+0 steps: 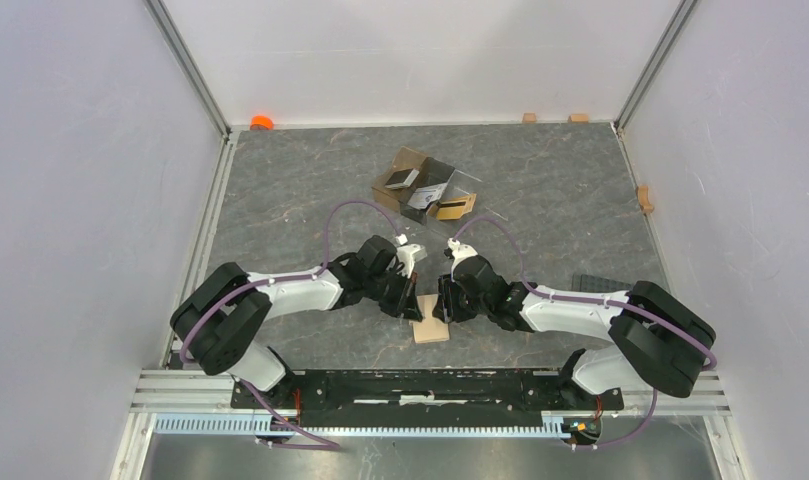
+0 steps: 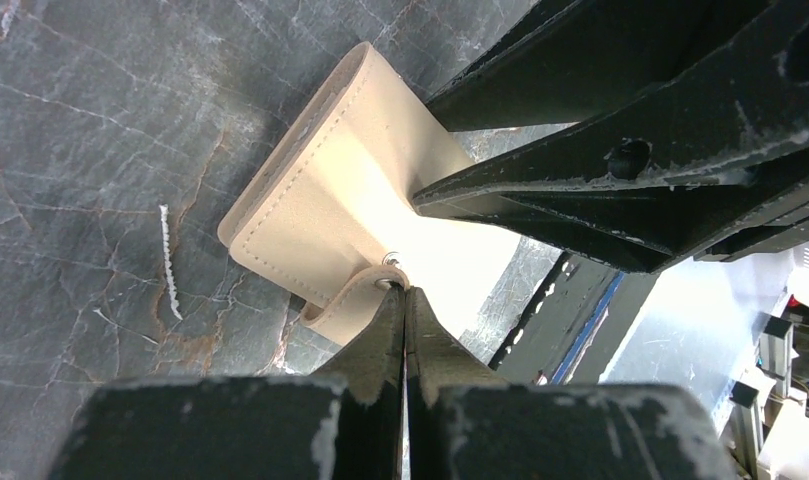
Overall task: Put the credit cards into the card holder
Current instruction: Close the card holder at the center of the board.
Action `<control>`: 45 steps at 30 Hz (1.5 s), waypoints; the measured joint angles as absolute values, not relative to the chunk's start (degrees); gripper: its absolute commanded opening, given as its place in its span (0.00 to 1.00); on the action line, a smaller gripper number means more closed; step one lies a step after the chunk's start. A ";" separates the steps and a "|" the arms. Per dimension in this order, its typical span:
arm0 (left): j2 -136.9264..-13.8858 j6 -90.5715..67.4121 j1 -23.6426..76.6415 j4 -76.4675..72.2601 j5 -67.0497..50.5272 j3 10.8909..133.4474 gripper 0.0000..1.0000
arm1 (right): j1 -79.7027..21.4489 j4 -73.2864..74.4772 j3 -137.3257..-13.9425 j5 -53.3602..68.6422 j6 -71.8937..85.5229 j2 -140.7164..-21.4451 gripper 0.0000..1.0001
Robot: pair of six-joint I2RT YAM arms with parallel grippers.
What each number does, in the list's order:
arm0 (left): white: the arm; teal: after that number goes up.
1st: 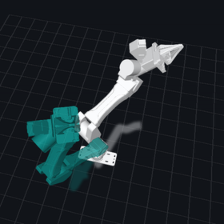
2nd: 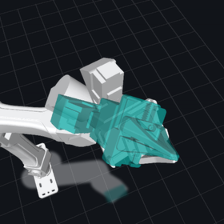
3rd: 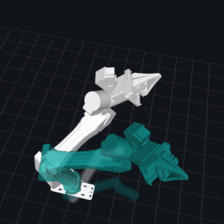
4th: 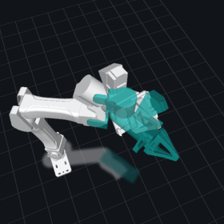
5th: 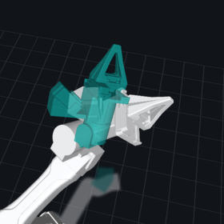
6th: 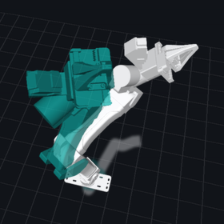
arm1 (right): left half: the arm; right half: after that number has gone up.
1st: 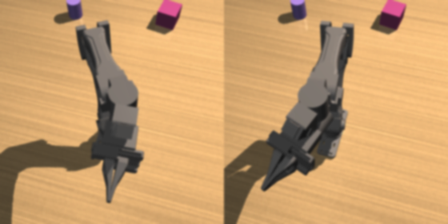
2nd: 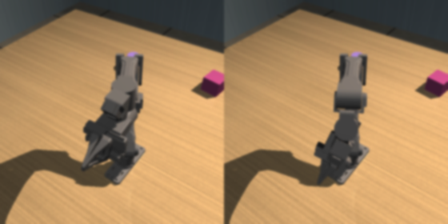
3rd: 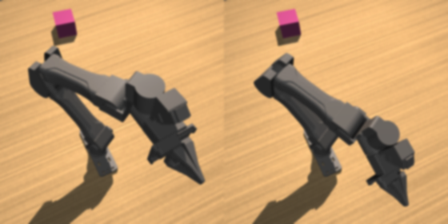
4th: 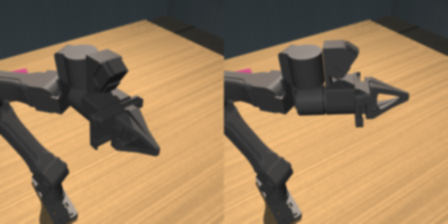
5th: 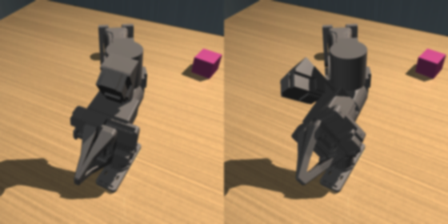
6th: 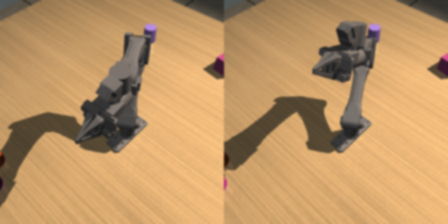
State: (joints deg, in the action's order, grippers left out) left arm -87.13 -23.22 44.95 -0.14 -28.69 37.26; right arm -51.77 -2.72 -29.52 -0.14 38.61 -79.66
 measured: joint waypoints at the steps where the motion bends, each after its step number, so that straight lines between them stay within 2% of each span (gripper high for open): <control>1: -87.29 -23.05 44.95 0.01 -28.77 37.39 0.02 | -51.77 -2.76 -29.50 -0.14 38.61 -79.66 0.40; 45: -90.11 -21.98 44.69 -0.36 -32.05 38.59 0.02 | -51.75 -3.16 -29.23 -0.08 38.46 -79.57 0.40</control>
